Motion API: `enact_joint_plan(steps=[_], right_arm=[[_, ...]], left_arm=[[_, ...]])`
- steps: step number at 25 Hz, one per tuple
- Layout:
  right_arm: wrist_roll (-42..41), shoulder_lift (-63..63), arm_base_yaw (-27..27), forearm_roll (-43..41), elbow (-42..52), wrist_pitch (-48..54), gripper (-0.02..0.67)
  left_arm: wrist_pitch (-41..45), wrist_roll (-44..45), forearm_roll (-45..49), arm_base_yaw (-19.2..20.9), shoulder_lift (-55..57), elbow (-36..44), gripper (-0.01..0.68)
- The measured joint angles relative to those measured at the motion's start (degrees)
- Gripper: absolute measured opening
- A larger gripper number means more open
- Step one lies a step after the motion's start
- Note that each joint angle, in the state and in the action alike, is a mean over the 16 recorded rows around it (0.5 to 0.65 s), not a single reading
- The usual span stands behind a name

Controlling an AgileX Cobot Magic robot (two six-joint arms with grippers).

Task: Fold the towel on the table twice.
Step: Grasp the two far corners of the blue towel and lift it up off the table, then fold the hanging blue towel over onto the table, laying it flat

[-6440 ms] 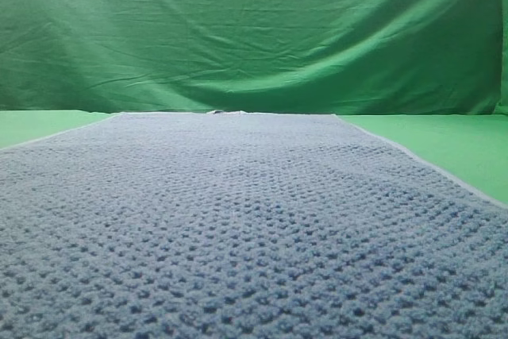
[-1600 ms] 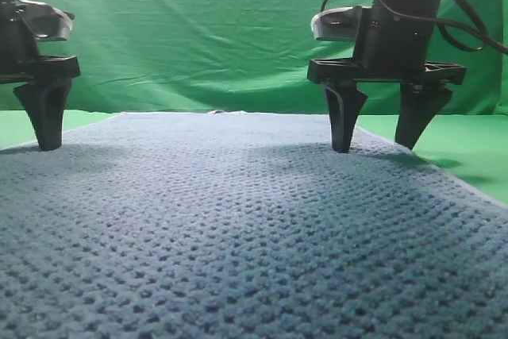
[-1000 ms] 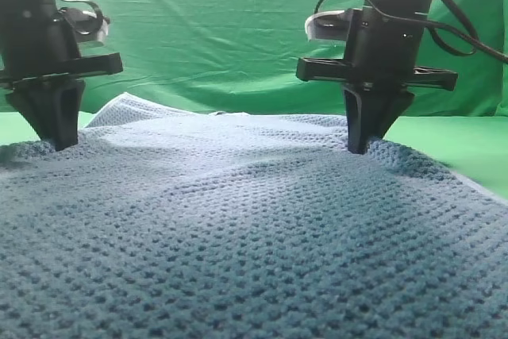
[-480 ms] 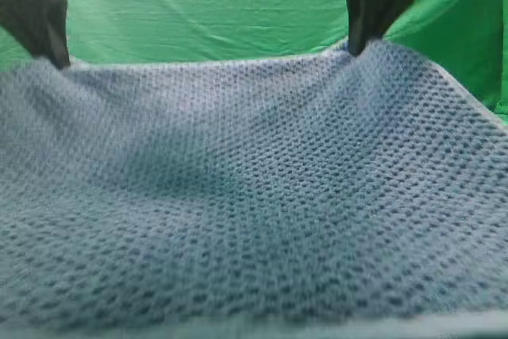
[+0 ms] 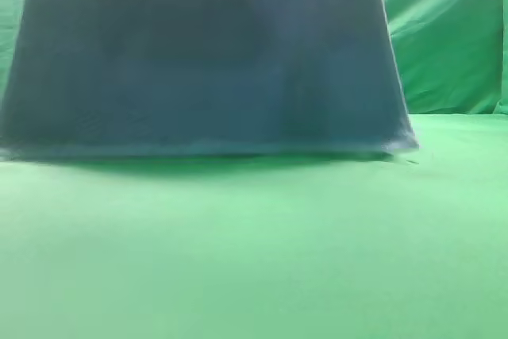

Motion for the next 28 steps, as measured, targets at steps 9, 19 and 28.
enact_joint_plan(steps=[9,19,28], right_arm=[[-5.2,0.6,-0.2,-0.3,-5.4,-5.1,0.0],[-5.7,0.5,-0.6,-0.3,-3.7,6.0,0.0],[-4.0,-8.1,-0.5,-0.1,9.8,7.7,0.0]], left_arm=[[-4.6,0.1,-1.6,0.0,0.3,-4.1,0.0],[6.0,0.4,-1.5,0.0,0.5,-3.3,0.0],[11.4,0.6,0.8,-2.1,-2.5,-0.5,0.0]])
